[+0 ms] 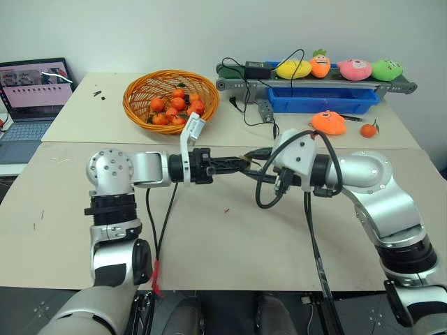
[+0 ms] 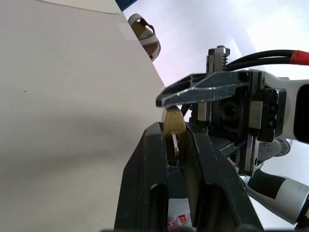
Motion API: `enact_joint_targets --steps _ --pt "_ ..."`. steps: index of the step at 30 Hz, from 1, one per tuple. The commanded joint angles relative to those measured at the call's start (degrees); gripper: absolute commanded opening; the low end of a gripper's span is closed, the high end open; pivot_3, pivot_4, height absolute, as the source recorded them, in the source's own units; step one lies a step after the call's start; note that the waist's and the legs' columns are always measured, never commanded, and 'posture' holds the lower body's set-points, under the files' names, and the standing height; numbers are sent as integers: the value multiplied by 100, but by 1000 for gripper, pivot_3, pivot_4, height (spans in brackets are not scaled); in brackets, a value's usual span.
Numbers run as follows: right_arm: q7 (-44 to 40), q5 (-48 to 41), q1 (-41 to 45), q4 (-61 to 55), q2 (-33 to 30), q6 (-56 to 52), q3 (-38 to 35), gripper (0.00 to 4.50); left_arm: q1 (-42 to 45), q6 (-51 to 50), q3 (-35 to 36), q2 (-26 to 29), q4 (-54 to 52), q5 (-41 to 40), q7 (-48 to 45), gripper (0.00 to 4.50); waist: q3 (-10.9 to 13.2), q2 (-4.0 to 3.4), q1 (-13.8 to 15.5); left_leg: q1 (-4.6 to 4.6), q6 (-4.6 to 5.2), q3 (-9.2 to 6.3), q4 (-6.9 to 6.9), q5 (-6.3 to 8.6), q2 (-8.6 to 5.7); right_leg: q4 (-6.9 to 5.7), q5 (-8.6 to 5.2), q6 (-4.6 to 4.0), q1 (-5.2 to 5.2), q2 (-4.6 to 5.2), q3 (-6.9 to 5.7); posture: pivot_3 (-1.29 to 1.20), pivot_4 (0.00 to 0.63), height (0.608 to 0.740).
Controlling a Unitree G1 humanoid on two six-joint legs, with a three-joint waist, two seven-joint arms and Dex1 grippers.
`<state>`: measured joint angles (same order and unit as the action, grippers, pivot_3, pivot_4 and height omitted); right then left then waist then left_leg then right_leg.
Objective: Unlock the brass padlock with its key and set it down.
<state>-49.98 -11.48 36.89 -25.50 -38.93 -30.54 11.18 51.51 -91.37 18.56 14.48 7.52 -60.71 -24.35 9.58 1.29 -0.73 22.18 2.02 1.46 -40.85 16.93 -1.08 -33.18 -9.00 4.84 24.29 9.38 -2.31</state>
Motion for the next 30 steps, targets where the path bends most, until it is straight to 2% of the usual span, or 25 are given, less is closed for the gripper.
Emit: enact_joint_targets --steps 1,8,15,17,18,22,26,30 --pt "16 19 99 -201 -46 1 -74 3411 130 38 36 13 -100 -45 -53 25 0 0 -1 0 0 0 0 0 0 0 0 0 0 0 0 0 150 740" --pt "-90 -182 -278 -171 -300 -119 -401 3411 141 3 112 162 -90 -59 -91 25 0 0 10 0 0 -1 0 0 0 1 0 0 -1 0 -1 0 150 740" --pt "-250 -93 -1252 360 -796 455 -839 3411 300 -90 386 382 -6 -100 12 25 0 1 6 0 1 2 0 1 0 1 0 0 -2 1 -1 0 150 740" --pt "-236 -107 -1335 408 -777 497 -822 2910 340 -102 432 311 -20 -121 94 25 0 0 5 0 1 2 0 1 0 0 0 0 -2 0 -1 0 150 740" --pt "-221 -128 -1344 414 -744 497 -817 2795 339 -108 440 275 -47 -155 139 25 0 1 2 -1 1 2 0 1 0 0 0 0 -2 0 0 0 150 740" --pt "-65 -172 -1202 488 -503 435 -795 1554 271 -113 399 183 -136 -267 251 25 0 1 -15 -4 1 1 2 0 2 0 0 0 -2 0 1 0 150 740" --pt "15 -197 -1044 437 -341 322 -778 62 286 -113 426 131 -96 -258 296 25 0 1 -3 -3 0 0 1 0 1 0 0 0 -2 0 1 0 150 740" --pt "48 -288 -915 312 -255 151 -797 27 253 -112 404 67 -104 -243 293 25 0 1 -1 -2 0 0 1 0 1 1 0 0 -2 0 1 0 150 740"
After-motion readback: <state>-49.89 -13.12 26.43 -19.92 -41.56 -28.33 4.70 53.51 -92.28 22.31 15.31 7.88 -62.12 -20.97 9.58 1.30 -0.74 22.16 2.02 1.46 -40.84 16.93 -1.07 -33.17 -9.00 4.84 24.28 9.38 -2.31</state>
